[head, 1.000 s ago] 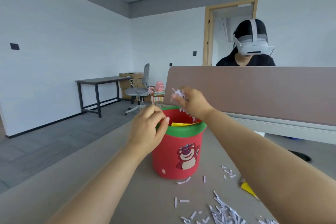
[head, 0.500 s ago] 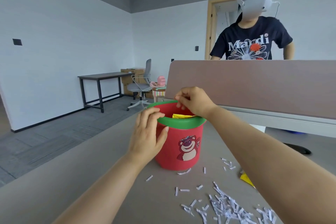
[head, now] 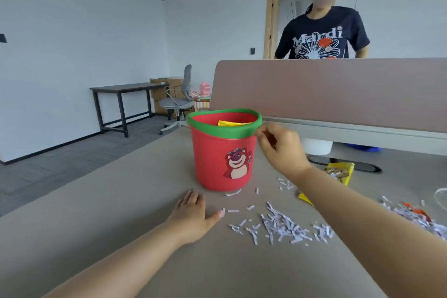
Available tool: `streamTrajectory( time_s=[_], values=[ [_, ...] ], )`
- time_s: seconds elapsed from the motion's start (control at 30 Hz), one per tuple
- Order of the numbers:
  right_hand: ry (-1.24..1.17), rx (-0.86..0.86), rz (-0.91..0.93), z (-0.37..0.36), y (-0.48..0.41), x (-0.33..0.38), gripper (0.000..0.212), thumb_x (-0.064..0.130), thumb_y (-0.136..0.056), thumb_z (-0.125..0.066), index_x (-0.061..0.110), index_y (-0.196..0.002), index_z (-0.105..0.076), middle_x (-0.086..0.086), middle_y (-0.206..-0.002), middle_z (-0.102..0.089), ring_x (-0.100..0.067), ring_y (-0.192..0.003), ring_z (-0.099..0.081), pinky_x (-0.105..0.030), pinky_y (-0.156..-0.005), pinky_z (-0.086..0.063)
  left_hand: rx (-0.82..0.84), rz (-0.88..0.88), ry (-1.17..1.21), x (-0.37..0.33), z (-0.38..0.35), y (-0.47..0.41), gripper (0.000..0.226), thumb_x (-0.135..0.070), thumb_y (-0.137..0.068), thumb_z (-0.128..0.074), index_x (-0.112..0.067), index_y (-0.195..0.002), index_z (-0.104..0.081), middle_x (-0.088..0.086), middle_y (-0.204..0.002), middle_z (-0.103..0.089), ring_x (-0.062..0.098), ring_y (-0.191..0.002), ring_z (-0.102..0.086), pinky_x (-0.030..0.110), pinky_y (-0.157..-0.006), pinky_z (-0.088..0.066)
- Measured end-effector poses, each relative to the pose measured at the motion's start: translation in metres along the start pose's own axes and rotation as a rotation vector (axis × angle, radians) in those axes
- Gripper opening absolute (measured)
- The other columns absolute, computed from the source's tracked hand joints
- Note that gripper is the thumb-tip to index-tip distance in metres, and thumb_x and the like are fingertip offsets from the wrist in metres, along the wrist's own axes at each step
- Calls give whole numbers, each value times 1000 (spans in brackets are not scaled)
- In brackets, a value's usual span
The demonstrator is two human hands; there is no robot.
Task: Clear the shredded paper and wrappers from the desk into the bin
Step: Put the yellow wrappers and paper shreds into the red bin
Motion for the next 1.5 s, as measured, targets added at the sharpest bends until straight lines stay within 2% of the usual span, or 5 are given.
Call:
streamTrajectory(
  time_s=[0.23,0.73,0.93,1.17,1.5],
  values=[
    [219,435,-156,20,73,-55,13,14,-84,-53,16,-86,-66,4,-78,-61,-20,-71,-60,-28,-69,-49,51,-249,76,-57,-7,9,88,-61,-88,-30,-6,-145,8,10,-157,11,21,-145,6,33,-117,-2],
    [339,427,-239,83,111,-105,12,18,-86,-54,17,-90,-65,-4,-91,-68,-22,-85,-60,-33,-75,-49,18,-526,6,-106,-9,-31,78,-56,-90,-34,-14,-146,1,2,-158,7,13,-145,8,29,-117,2],
    [513,754,-497,78,121,-126,68,63,-82,-41,34,-140,-18,6,-155,-15,-19,-144,-6,-49,-117,-14,141,-459,-74,-116,-18,-40,87,-70,-81,-20,-18,-146,3,5,-158,9,16,-145,8,33,-118,0],
    [541,419,-252,93,111,-112,34,50,-85,-44,27,-102,-63,3,-103,-70,-24,-98,-59,-33,-83,-39,-127,-353,0,-96,-2,-22,111,-75,-53,-2,-14,-145,-12,3,-156,-14,17,-143,-13,29,-116,-11],
    [421,441,-167,67,107,-107,21,31,-87,-53,20,-101,-63,-2,-105,-68,-24,-105,-55,-35,-87,-43,45,-296,81,-82,-11,-10,73,-56,-90,-33,-17,-146,-7,2,-158,-3,15,-145,-5,32,-118,-10]
  ],
)
Point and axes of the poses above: each hand's wrist, its own y-axis away from the middle knuckle, its own z-axis out of the back of the hand, x = y × z, the point moved 2 cm from there along -y, towards the middle knuckle
